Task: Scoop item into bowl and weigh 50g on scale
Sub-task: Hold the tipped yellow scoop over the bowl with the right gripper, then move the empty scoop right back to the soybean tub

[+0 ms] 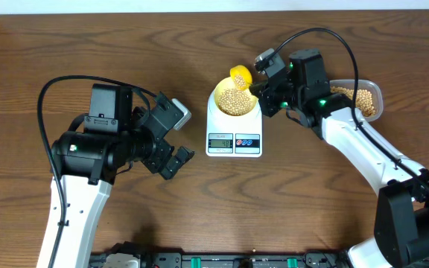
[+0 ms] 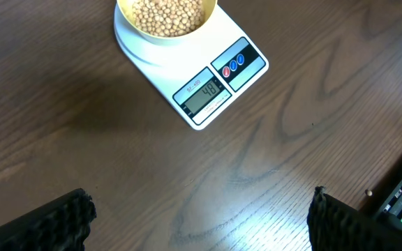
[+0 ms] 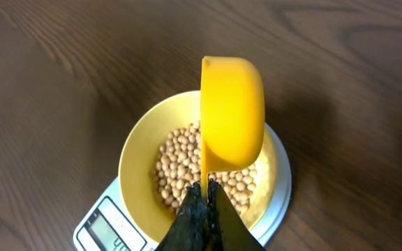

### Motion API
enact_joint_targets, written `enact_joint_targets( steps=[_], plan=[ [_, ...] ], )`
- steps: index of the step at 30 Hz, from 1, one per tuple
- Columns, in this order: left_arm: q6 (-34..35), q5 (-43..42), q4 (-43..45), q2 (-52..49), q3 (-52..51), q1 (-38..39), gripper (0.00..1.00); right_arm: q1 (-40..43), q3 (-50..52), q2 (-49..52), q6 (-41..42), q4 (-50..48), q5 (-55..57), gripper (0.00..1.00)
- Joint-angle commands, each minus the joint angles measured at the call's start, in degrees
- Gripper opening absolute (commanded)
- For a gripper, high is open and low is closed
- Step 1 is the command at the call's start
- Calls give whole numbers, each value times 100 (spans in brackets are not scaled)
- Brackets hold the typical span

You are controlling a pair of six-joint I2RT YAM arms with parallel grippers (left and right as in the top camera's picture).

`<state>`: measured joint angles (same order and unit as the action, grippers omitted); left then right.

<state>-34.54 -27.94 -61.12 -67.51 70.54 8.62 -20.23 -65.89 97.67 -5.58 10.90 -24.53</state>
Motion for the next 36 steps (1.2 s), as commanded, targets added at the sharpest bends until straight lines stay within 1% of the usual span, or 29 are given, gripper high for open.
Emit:
enact_joint_targets(
  steps=[1,3,5,6,8,9,12,15,24,36],
  plan=[
    [-37,33,-11,9,-20,-20,100,-42,-44,15,-173,2,118,1],
    [-37,33,-11,9,-20,-20,100,-59,-44,15,0,-20,-157,1],
    [-37,33,-11,9,-20,-20,100,-83,-44,15,-201,94,-59,1],
    [-37,33,-11,9,-20,-20,100,-59,-44,15,-190,87,48,1],
    [-37,33,-11,9,-20,-20,100,-52,-44,15,-9,31,-105,1],
    [-37,33,-11,9,-20,-20,100,-76,-44,15,-11,28,-201,1],
    [-37,33,-11,9,-20,-20,100,-72,-44,15,-177,85,24,1],
    [-37,33,-11,9,-20,-20,100,-74,-44,15,-46,-31,-122,1],
    [-37,33,-11,9,-20,-20,100,-87,-44,15,-42,24,-96,1],
    [-37,33,-11,9,-20,-20,100,186,-44,15,85,24,-741,1]
  ],
)
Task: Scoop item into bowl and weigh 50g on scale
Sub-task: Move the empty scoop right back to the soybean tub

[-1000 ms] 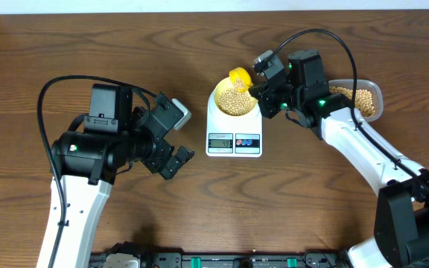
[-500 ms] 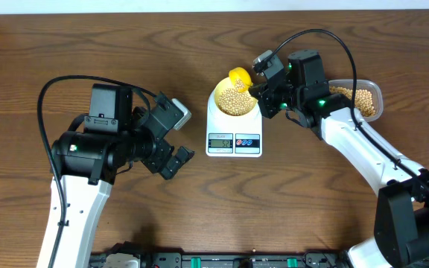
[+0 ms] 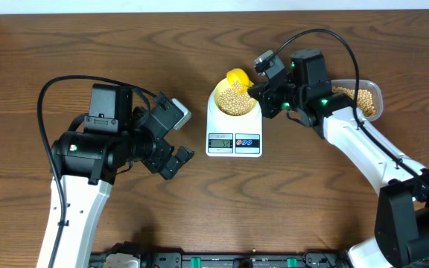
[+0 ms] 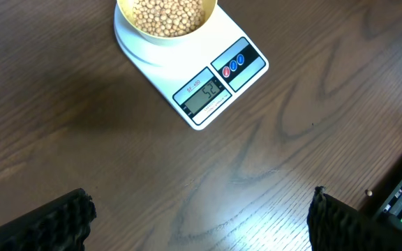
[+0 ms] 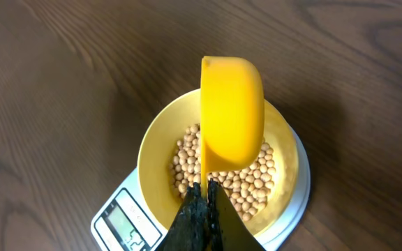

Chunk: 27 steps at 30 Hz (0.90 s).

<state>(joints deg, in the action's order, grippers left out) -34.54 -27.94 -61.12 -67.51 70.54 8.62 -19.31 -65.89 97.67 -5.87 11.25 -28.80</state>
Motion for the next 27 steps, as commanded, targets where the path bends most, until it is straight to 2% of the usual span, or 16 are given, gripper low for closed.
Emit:
enact_joint_targets(
  steps=[1,10,19,24,27],
  plan=[
    [-37,33,-11,9,-20,-20,100,122,-44,15,114,-11,-369,1],
    [-37,33,-11,9,-20,-20,100,636,-44,15,518,-11,-1196,1],
    [-37,33,-11,9,-20,-20,100,1727,-44,4,629,70,-2205,1],
    [-37,33,-11,9,-20,-20,100,2640,-44,-96,619,680,-2476,1],
    [-37,33,-11,9,-20,-20,100,3224,-44,-269,243,1250,-2472,1]
  ],
)
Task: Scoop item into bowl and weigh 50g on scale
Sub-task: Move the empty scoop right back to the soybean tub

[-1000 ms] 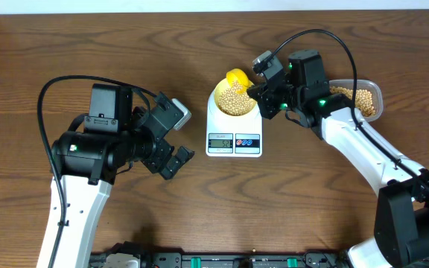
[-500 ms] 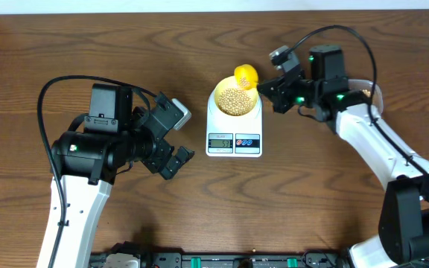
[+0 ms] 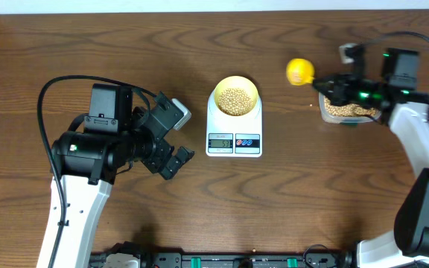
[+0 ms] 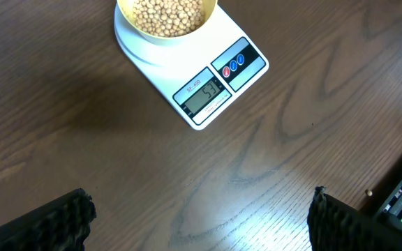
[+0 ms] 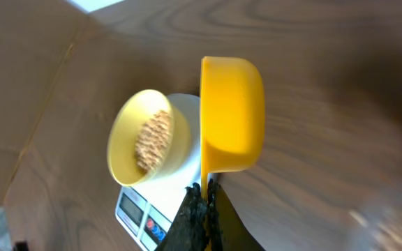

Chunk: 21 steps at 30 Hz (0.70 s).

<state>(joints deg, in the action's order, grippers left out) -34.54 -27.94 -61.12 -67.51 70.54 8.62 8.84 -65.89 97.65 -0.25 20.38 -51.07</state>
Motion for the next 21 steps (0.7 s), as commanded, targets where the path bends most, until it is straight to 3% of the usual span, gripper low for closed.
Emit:
enact_joint_targets(
  steps=[1,5,9,15,21],
  plan=[
    [-37,33,-11,9,-20,-20,100,538,-44,-330,-455,481,-245,1],
    [-37,33,-11,9,-20,-20,100,1156,-44,-791,-887,1040,39,1],
    [-37,33,-11,9,-20,-20,100,1351,-44,-1399,-1676,1768,1834,1],
    [-37,33,-11,9,-20,-20,100,940,-35,-1471,-1808,2087,3447,1],
    [-37,33,-11,9,-20,-20,100,-155,-31,-1224,-1803,1808,5823,1]
  ],
)
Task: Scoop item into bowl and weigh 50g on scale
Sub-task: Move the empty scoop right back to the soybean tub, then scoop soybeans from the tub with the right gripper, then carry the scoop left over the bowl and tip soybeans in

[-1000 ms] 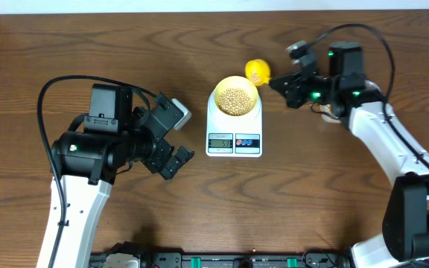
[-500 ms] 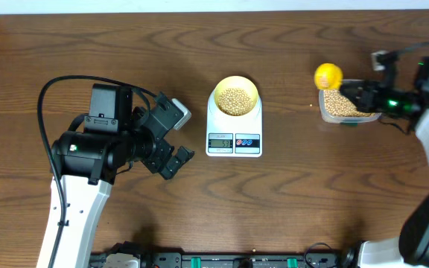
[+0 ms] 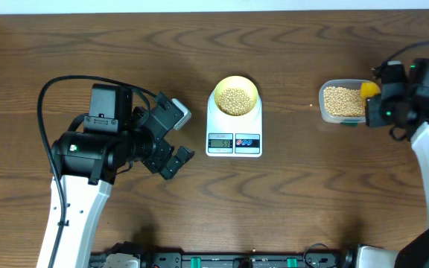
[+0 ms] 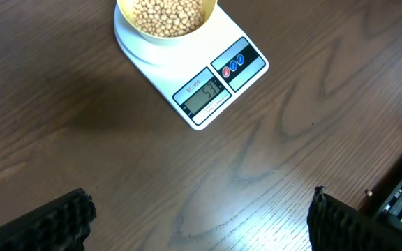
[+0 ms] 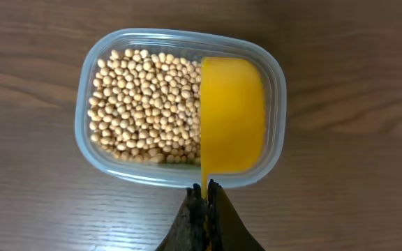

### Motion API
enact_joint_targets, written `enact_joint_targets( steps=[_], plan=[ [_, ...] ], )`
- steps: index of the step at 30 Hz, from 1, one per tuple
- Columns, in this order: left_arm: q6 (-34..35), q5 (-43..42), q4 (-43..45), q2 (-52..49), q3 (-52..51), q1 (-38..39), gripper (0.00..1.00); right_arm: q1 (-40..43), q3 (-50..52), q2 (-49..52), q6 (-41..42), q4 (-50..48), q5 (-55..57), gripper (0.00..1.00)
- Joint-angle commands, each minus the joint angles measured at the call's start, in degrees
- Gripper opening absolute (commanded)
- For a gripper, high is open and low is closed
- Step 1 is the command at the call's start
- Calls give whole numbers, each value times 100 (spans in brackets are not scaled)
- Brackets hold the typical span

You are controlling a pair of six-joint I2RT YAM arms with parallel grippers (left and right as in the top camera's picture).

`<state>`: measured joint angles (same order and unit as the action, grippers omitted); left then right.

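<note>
A yellow bowl of soybeans sits on the white scale, whose display reads about 53. My right gripper is shut on the handle of the yellow scoop, which hangs over the right end of the clear tub of soybeans. In the overhead view the scoop shows at the tub. My left gripper stands open over bare table, below and left of the scale, holding nothing.
The wooden table carries only the scale and the tub. A black rail with connectors runs along the front edge. The left arm's cable loops over the table's left side.
My right gripper with the scoop has gone from the table between scale and tub to over the tub's right end. The scale still reads about 53. The left arm is unmoved.
The scoop was tipped over the bowl with the scale near 48. Then it was still over the bowl and the reading was about 52. Later the scoop was away to the right with 53 showing, and now it is over the tub.
</note>
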<state>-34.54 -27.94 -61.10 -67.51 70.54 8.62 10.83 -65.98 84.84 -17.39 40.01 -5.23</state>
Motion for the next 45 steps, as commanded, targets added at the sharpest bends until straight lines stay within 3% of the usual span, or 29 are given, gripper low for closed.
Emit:
enact_joint_targets(
  steps=[1,3,6,10,14,22,29,45],
  plan=[
    [-37,33,-13,9,-20,-20,100,-498,-24,57,-90,-278,1591,1],
    [-37,33,-13,9,-20,-20,100,-758,-24,57,-90,-612,2308,1],
    [-37,33,-13,9,-20,-20,100,-960,-37,11,-92,-999,2094,1],
    [-37,33,-13,9,-20,-20,100,-1189,-46,-114,-92,-1790,-1421,1],
    [-37,33,-13,9,-20,-20,100,-1392,-44,-17,-87,-2094,-3272,1],
    [-37,33,-13,9,-20,-20,100,-2647,-44,837,-361,-2114,-3150,1],
    [-37,33,-13,9,-20,-20,100,-3333,-44,1172,-1403,-2114,-1554,1],
    [-37,33,-13,9,-20,-20,100,-3528,-42,1523,-1700,-2638,-962,1]
  ],
)
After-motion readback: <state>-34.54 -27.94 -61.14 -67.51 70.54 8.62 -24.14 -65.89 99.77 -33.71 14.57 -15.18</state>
